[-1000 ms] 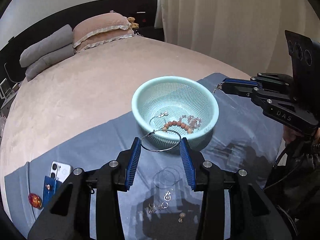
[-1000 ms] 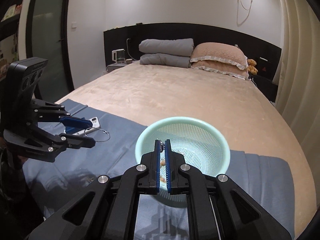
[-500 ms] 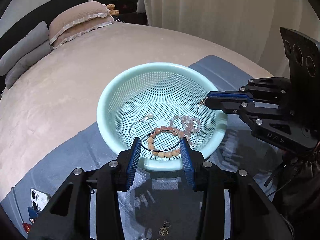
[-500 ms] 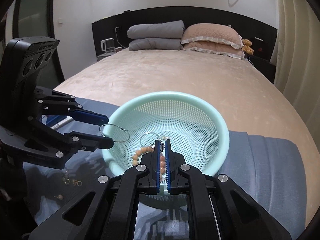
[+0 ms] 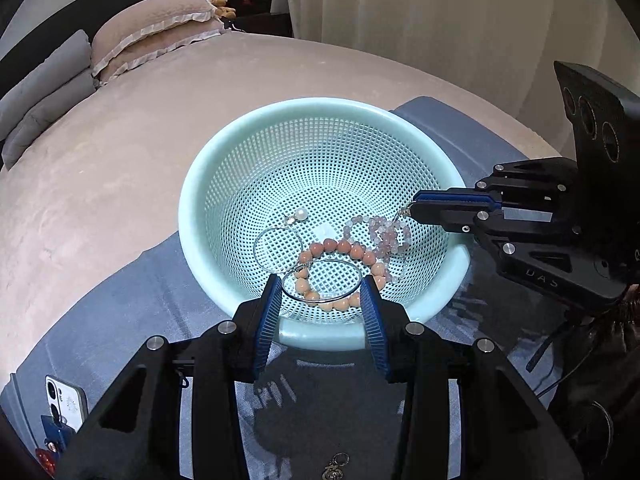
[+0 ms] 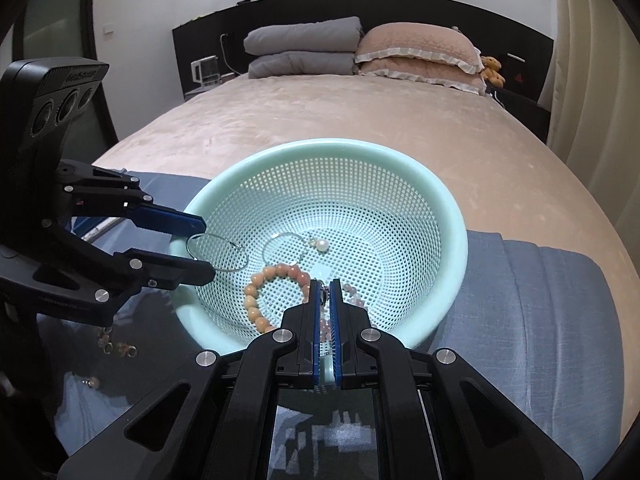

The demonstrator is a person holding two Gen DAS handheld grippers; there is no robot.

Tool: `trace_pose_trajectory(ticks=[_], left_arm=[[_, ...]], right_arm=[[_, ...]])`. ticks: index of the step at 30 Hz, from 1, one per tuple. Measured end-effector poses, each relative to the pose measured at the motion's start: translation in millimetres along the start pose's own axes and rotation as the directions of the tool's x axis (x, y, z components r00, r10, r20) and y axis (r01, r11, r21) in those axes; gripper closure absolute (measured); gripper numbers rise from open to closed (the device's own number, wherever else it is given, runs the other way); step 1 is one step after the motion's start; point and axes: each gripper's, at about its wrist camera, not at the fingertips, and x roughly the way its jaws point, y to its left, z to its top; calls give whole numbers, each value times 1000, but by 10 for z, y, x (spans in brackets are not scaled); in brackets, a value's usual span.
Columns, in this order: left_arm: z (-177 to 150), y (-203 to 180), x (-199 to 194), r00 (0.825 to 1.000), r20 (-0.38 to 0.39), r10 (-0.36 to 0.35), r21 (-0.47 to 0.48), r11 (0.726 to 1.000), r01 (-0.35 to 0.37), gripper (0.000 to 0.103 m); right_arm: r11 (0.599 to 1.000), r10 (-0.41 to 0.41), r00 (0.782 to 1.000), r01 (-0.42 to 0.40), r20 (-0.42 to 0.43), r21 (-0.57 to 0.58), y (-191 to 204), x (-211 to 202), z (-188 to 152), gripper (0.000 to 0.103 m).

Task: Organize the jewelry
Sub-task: 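Withdraw both tools from the basket toward the remaining small earrings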

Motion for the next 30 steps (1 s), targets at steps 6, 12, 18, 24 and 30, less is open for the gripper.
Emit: trace_pose_trajectory(ticks=[6,12,18,24,30], left_arm=[[-13,-6,-40,1000,24,-14,-3,1000,14,41],[-119,156,-346,988,127,86,-47,996,-80,6],[-309,356,-602,980,139,142,-86,988,-130,6],[-505,483,-730,978,108,181,-120,978,-168,6],[-906,501,-744,983,51,175,-147,975,-166,6]], right_arm=[[999,-25,999,24,48,39,-84,-55,-8,96],[966,-199,961,159,194,203,-355,-335,-35,11],[904,-242,948,142,208,404,-734,-463,-146,12],[906,-250,948,156,199,394,-708,-490,-178,12],[918,-219,962,147,161,369,-459,-438,-382,12]])
